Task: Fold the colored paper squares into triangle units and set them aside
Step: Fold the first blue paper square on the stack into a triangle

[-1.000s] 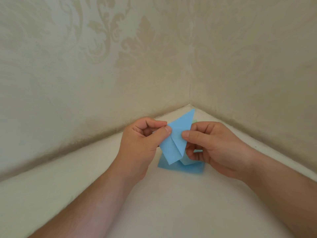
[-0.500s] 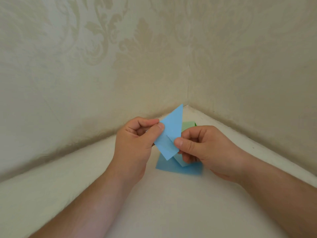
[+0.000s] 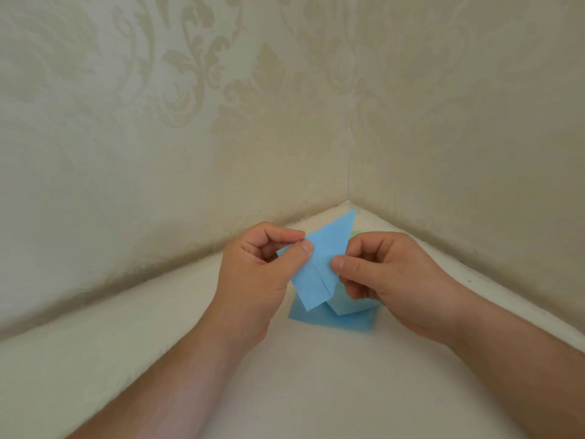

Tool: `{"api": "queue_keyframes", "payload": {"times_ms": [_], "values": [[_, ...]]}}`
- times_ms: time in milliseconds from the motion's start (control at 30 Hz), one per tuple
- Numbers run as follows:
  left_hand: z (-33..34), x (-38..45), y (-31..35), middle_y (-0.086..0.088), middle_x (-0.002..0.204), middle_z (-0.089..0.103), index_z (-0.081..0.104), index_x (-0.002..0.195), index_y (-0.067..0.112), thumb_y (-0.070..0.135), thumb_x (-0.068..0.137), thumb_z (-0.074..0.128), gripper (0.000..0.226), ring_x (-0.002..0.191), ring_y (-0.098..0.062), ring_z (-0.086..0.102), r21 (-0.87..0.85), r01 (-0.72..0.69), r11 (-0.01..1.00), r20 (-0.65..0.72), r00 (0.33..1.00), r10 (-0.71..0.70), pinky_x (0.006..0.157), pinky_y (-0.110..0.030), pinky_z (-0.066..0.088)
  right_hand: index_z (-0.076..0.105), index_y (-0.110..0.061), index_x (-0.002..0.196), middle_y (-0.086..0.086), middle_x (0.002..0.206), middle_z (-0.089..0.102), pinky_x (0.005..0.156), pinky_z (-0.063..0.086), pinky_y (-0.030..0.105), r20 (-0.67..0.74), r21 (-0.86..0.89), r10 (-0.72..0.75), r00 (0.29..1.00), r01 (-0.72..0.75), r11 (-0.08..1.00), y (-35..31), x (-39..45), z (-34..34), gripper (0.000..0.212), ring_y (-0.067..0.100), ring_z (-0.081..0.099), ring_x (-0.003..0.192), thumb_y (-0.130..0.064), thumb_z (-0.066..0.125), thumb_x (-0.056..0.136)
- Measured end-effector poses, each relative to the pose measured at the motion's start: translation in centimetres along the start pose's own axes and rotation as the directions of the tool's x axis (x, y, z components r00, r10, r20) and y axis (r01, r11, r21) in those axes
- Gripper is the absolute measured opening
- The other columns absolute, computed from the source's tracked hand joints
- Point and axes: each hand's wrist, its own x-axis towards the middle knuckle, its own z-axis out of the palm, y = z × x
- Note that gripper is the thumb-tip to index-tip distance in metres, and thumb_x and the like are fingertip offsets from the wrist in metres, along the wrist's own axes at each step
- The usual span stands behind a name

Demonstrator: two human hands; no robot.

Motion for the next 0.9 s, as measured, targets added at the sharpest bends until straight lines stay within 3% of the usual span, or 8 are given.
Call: {"api": "queue_keyframes", "payload": {"times_ms": [100, 167, 233, 333, 467, 633, 900], "values": [[0.3, -0.2, 0.2, 0.000, 0.075, 0.072, 0.070, 0.101, 0.021, 0.000, 0.090, 0.074, 0.023, 0.069, -0.014, 0.066, -0.025, 0.040, 0.999, 0.066, 0.997, -0.038, 0.066, -0.027, 0.052, 0.063, -0.015, 0.060, 0.007, 0.064, 0.056, 0.058, 0.047, 0.023, 0.002, 0.064, 0.013, 1.000, -0.013, 0.998, -0.1, -0.1, 0.0, 0.032, 0.015, 0.052, 0.060, -0.007, 0.073, 0.089], [0.2, -0.2, -0.1, -0.005, 0.084, 0.076, 0.061, 0.120, 0.028, 0.016, 0.082, 0.083, 0.046, 0.076, -0.019, 0.071, -0.054, 0.107, 0.993, 0.145, 0.985, -0.098, 0.069, -0.031, 0.057, 0.063, -0.013, 0.061, 0.008, 0.066, 0.057, 0.059, 0.048, 0.024, 0.008, 0.128, 0.018, 1.000, -0.019, 0.992, -0.1, -0.2, 0.0, 0.030, 0.016, 0.053, 0.060, -0.008, 0.073, 0.089], [0.1, -0.2, -0.4, -0.008, 0.096, 0.078, 0.057, 0.127, 0.032, 0.025, 0.070, 0.088, 0.066, 0.084, -0.023, 0.074, 0.008, 0.135, 0.991, 0.206, 0.969, -0.134, 0.079, -0.039, 0.060, 0.063, -0.012, 0.062, 0.009, 0.068, 0.058, 0.060, 0.048, 0.025, 0.001, 0.183, 0.028, 1.000, -0.028, 0.983, -0.2, -0.1, 0.0, 0.027, 0.016, 0.054, 0.060, -0.011, 0.073, 0.088], [0.2, -0.3, -0.8, -0.013, 0.102, 0.078, 0.060, 0.125, 0.023, 0.013, 0.074, 0.085, 0.058, 0.088, -0.027, 0.076, 0.081, 0.116, 0.990, 0.271, 0.953, -0.134, 0.085, -0.042, 0.061, 0.065, -0.011, 0.063, 0.012, 0.071, 0.060, 0.061, 0.050, 0.025, -0.013, 0.237, 0.056, 0.998, -0.052, 0.970, -0.2, 0.0, 0.2, 0.023, 0.017, 0.055, 0.060, -0.015, 0.075, 0.083], [0.1, -0.2, -1.1, -0.012, 0.104, 0.078, 0.064, 0.121, 0.022, 0.013, 0.078, 0.082, 0.048, 0.089, -0.027, 0.075, 0.080, 0.111, 0.991, 0.257, 0.958, -0.128, 0.092, -0.050, 0.059, 0.067, -0.012, 0.066, 0.011, 0.072, 0.061, 0.061, 0.050, 0.025, 0.007, 0.227, 0.067, 0.998, -0.066, 0.972, 0.0, 0.0, 0.3, 0.019, 0.016, 0.056, 0.062, -0.022, 0.077, 0.079], [-0.1, 0.0, -1.3, -0.011, 0.104, 0.077, 0.069, 0.111, 0.028, 0.014, 0.076, 0.076, 0.038, 0.091, -0.033, 0.075, 0.139, 0.097, 0.986, 0.241, 0.962, -0.129, 0.094, -0.059, 0.057, 0.069, -0.012, 0.069, 0.011, 0.072, 0.062, 0.062, 0.049, 0.028, 0.000, 0.156, 0.086, 0.996, -0.085, 0.984, 0.4, 0.1, 0.3, 0.020, 0.018, 0.055, 0.063, -0.015, 0.077, 0.087], [-0.2, 0.1, -1.1, -0.011, 0.109, 0.077, 0.069, 0.116, 0.026, 0.015, 0.080, 0.075, 0.039, 0.101, -0.041, 0.073, 0.124, 0.115, 0.986, 0.292, 0.945, -0.147, 0.094, -0.052, 0.059, 0.069, -0.004, 0.073, 0.011, 0.069, 0.061, 0.061, 0.049, 0.027, -0.015, 0.126, 0.095, 0.995, -0.093, 0.988, 0.3, 0.1, 0.1, 0.018, 0.017, 0.055, 0.062, -0.011, 0.078, 0.086]]}}
